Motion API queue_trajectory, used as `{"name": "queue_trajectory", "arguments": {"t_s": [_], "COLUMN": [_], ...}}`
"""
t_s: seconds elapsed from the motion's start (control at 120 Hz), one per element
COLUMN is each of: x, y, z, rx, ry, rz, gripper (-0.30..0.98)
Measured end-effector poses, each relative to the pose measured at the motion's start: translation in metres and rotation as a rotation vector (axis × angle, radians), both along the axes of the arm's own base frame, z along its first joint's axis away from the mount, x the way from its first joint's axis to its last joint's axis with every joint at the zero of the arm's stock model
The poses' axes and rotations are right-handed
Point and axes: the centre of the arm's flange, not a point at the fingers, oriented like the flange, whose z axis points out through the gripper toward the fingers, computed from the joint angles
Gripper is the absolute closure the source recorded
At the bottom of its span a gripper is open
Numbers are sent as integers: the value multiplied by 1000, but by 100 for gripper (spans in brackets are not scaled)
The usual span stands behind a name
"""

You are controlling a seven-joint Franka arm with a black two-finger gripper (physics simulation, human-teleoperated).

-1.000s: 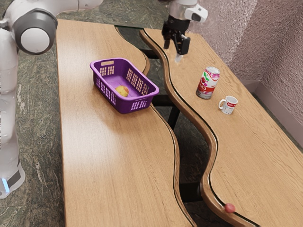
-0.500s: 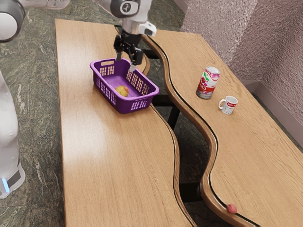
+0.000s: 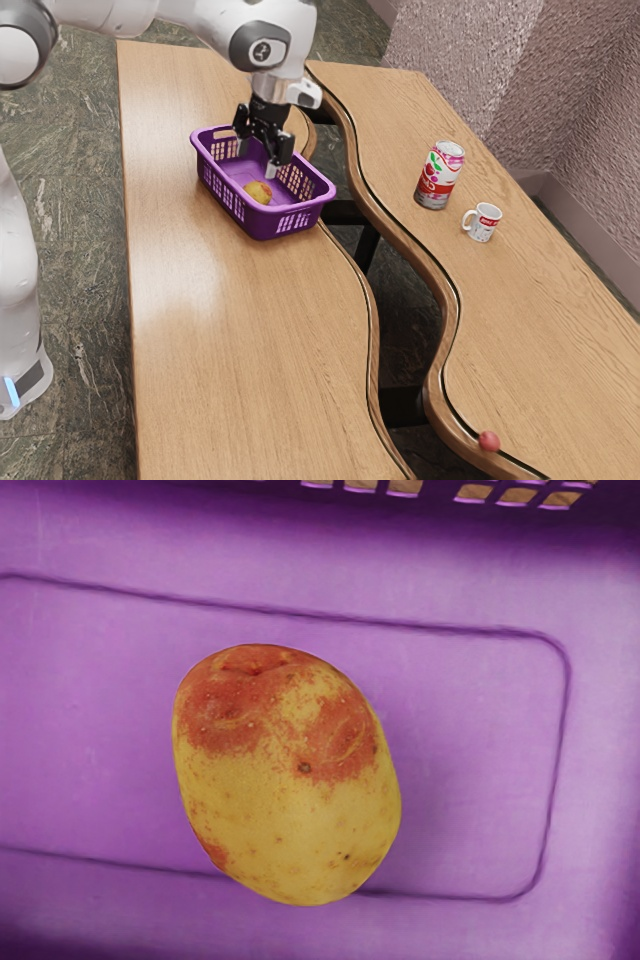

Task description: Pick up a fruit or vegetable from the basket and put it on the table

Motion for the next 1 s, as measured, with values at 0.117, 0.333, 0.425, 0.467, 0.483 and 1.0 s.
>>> {"name": "queue_trajectory", "arguments": {"t_s": [0.117, 0.333, 0.425, 0.467, 0.483, 1.0], "x": [1, 9, 10, 10, 10, 17], "y": [4, -2, -2, -3, -3, -3], "z": [-5, -16, -26, -30, -31, -55], "rx": [4, 10, 6, 5, 5, 8], "ry": [3, 9, 21, 24, 25, 36], "rz": [10, 2, 3, 4, 4, 8], "gripper": [0, 0, 0, 0, 0, 0]}}
